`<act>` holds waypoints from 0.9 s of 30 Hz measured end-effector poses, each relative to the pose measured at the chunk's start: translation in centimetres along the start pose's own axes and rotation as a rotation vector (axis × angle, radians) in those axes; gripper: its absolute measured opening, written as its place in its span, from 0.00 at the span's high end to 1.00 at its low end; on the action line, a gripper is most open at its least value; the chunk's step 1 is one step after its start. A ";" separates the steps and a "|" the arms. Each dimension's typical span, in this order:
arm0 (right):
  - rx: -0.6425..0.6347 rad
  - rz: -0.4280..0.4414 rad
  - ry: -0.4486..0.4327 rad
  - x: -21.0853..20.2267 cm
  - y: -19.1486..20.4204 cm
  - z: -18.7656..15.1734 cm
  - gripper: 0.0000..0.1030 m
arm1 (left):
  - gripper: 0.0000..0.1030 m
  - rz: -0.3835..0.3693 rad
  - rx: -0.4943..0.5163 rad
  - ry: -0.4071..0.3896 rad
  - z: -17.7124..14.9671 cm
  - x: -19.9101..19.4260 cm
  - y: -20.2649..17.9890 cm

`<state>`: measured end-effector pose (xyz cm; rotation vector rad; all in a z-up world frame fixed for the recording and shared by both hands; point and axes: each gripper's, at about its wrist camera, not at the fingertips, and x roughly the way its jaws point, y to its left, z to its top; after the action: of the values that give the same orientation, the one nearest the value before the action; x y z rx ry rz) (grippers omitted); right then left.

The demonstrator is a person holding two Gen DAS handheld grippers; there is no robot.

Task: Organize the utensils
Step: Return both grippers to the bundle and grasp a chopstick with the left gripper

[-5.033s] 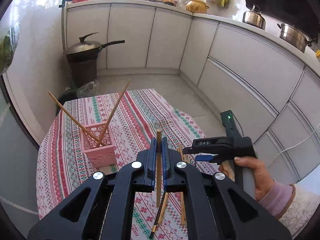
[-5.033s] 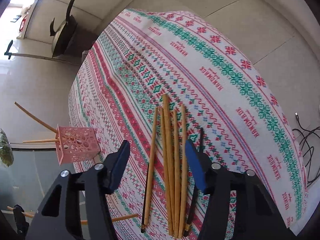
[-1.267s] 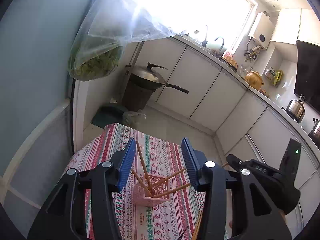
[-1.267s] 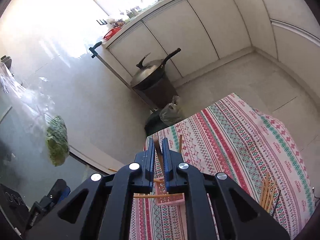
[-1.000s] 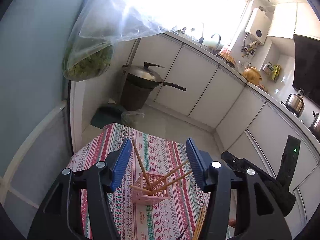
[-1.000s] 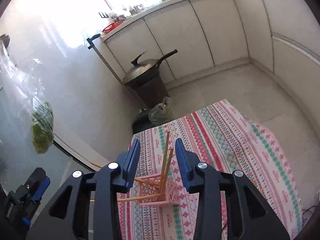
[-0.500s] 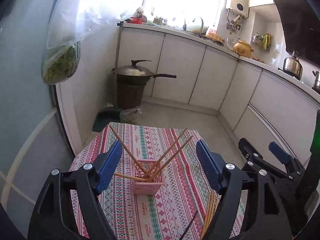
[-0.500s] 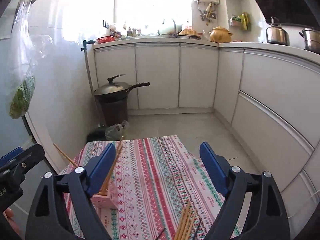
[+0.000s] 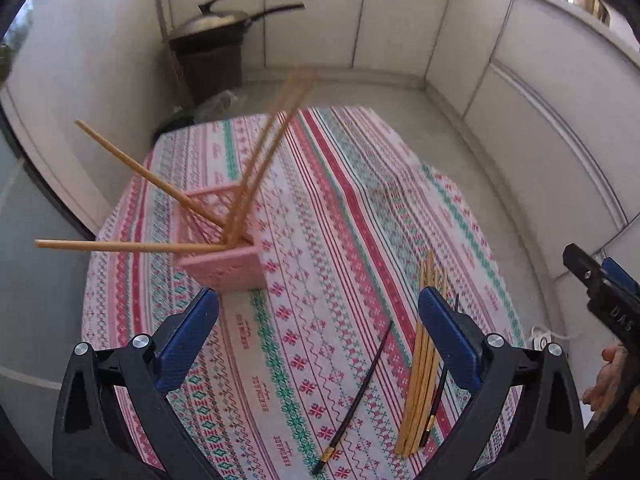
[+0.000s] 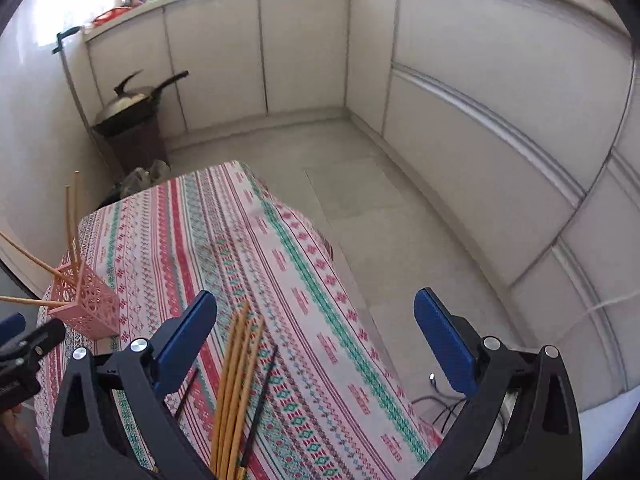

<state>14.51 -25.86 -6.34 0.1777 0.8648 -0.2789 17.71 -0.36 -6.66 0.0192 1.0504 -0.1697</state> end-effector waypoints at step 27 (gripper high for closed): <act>0.389 0.224 0.298 5.2 -10.2 -0.3 0.07 | 0.57 -0.034 0.073 0.316 2.2 15.8 -9.6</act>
<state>14.32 -36.39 -10.98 0.6874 1.0694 -0.2103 25.86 -12.12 -18.63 0.0963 1.3596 -0.2415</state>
